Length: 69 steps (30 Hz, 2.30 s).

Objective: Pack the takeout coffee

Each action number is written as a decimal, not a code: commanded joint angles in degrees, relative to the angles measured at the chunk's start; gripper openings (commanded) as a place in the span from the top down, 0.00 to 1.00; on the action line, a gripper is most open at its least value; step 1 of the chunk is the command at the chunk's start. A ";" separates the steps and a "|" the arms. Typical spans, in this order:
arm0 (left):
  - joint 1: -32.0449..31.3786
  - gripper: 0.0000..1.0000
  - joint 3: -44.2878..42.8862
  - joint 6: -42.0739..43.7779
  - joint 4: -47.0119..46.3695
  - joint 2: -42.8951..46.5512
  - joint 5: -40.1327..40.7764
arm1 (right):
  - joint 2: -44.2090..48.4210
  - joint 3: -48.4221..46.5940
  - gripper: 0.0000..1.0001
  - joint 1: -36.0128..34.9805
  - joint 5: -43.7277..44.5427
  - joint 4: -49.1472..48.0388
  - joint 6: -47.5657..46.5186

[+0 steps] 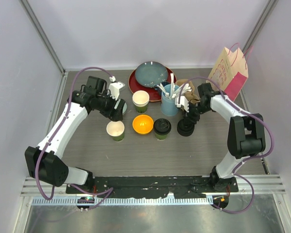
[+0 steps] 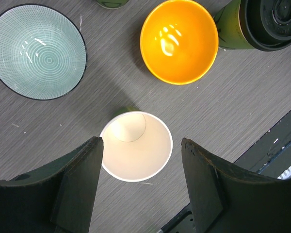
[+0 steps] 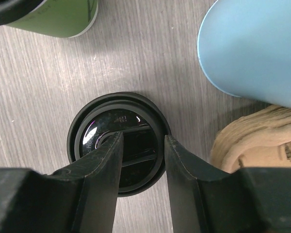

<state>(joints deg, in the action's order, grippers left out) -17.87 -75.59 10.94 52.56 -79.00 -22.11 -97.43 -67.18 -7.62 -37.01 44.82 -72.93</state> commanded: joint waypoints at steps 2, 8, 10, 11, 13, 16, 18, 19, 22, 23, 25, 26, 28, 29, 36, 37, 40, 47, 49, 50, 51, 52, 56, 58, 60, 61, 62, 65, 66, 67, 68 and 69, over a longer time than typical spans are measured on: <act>0.29 0.31 -0.52 0.57 -0.87 0.25 -1.53 | 4.53 2.31 0.58 -0.47 1.42 1.24 1.55; 0.29 0.31 -0.43 0.84 -0.70 0.34 -1.88 | 4.62 2.58 0.67 -0.64 1.68 1.41 2.70; 0.29 0.31 -0.35 0.84 -0.61 0.43 -1.89 | 4.35 2.58 0.69 -0.99 2.38 1.59 2.79; 0.29 0.31 -0.35 0.92 -0.70 0.43 -1.97 | 3.92 2.58 0.69 -1.08 2.65 1.50 2.88; 0.38 0.31 -0.34 0.93 -0.52 0.60 -1.89 | 3.39 2.58 0.68 -1.08 3.52 1.68 2.96; 0.29 0.31 -0.17 1.01 -0.70 0.60 -1.71 | 2.51 2.40 0.65 -1.35 3.88 1.59 2.96; 0.29 0.31 -0.17 0.93 -0.70 0.69 -1.54 | 2.50 2.40 0.69 -1.61 3.79 1.59 2.88; 0.29 0.31 -0.17 0.84 -0.79 0.60 -1.62 | 2.68 2.40 0.72 -1.70 4.05 1.59 2.79; 0.29 0.31 -0.35 0.84 -0.70 0.69 -1.62 | 3.56 2.66 0.87 -1.79 4.32 1.50 2.53; 0.29 0.31 -0.43 0.84 -0.70 0.52 -1.62 | 4.00 2.75 0.89 -1.79 4.49 1.24 2.53; 0.29 0.31 -0.35 0.92 -0.70 0.52 -1.62 | 5.23 3.28 0.94 -1.79 4.93 0.10 2.53; 0.29 0.31 -0.35 0.93 -0.70 0.60 -1.54 | 5.67 3.45 0.96 -1.70 5.11 -0.34 2.61; 0.29 0.31 -0.26 0.93 -0.70 0.69 -1.53 | 7.07 4.16 0.99 -1.79 5.29 -2.27 3.22; 0.29 0.31 -0.17 1.01 -0.61 0.69 -1.45 | 7.60 4.33 0.99 -1.79 5.37 -2.97 3.66; 0.29 0.31 -0.26 1.01 -0.61 0.95 -1.45 | 11.81 5.91 0.99 -1.79 4.58 -9.39 8.32; 0.29 0.31 -0.17 1.01 -0.61 0.87 -1.36 | 12.43 6.09 0.99 -1.70 4.32 -9.57 8.50; 0.29 0.31 -0.17 1.19 -0.61 0.87 -1.45 | 13.93 6.36 0.99 -1.70 3.79 -9.31 9.03; 1.43 0.31 0.36 0.75 -0.79 0.69 -0.39 | 17.79 5.56 0.99 -2.05 1.51 -6.94 14.73; 2.74 0.31 0.62 0.40 -0.88 0.43 -0.13 | 20.77 6.35 0.99 -2.93 2.12 -7.64 17.46; 3.36 0.31 0.62 0.14 -0.88 0.34 -0.13 | 21.83 6.53 0.99 -3.28 2.21 -7.90 18.51; 3.89 0.31 0.62 0.05 -0.70 0.34 -0.04 | 22.80 6.53 0.99 -3.63 2.12 -8.43 20.78; 4.94 0.32 0.62 -0.13 -0.70 0.25 -0.04 | 24.46 6.45 0.99 -3.72 0.73 -8.60 21.76; 6.88 0.35 0.71 -0.65 -0.17 -0.27 1.36 | 27.90 5.13 0.99 -4.60 -1.04 -8.96 26.60; 7.58 0.37 1.58 -0.66 0.35 -0.27 1.89 | 29.48 4.16 0.99 -6.08 -0.69 -8.96 30.01; 7.76 0.37 2.90 -0.48 0.01 -0.36 3.03 | 31.42 3.29 0.99 -7.75 1.59 -9.48 31.96; 7.76 0.38 4.65 -0.39 -1.04 -0.45 3.99 | 31.86 3.11 0.99 -10.03 2.55 -9.66 32.84; 7.85 0.38 5.45 -0.31 -1.75 -0.54 5.74 | 32.73 2.58 0.99 -11.35 3.26 -9.92 34.41; 7.85 0.40 7.47 -0.74 -3.85 -2.20 6.82 | 33.27 1.79 0.99 -16.35 6.77 -10.54 35.13; 7.76 0.41 7.65 -1.09 -4.21 -3.34 6.47 | 33.27 1.44 0.99 -17.42 8.09 -10.54 35.22; 7.85 0.43 7.57 -1.18 -4.30 -4.05 6.46 | 33.18 1.17 0.99 -18.04 8.36 -10.45 35.31; 7.76 0.44 7.48 -1.44 -4.30 -4.58 6.29 | 33.01 0.82 0.99 -18.92 8.62 -10.45 35.57; 7.76 0.45 7.39 -1.36 -4.13 -5.37 6.29 | 32.83 0.38 0.99 -19.36 8.63 -10.45 36.18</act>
<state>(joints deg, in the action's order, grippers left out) -10.37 -67.92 10.48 51.42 -82.54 -16.69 -65.34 -63.55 -24.88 -31.33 36.38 -40.03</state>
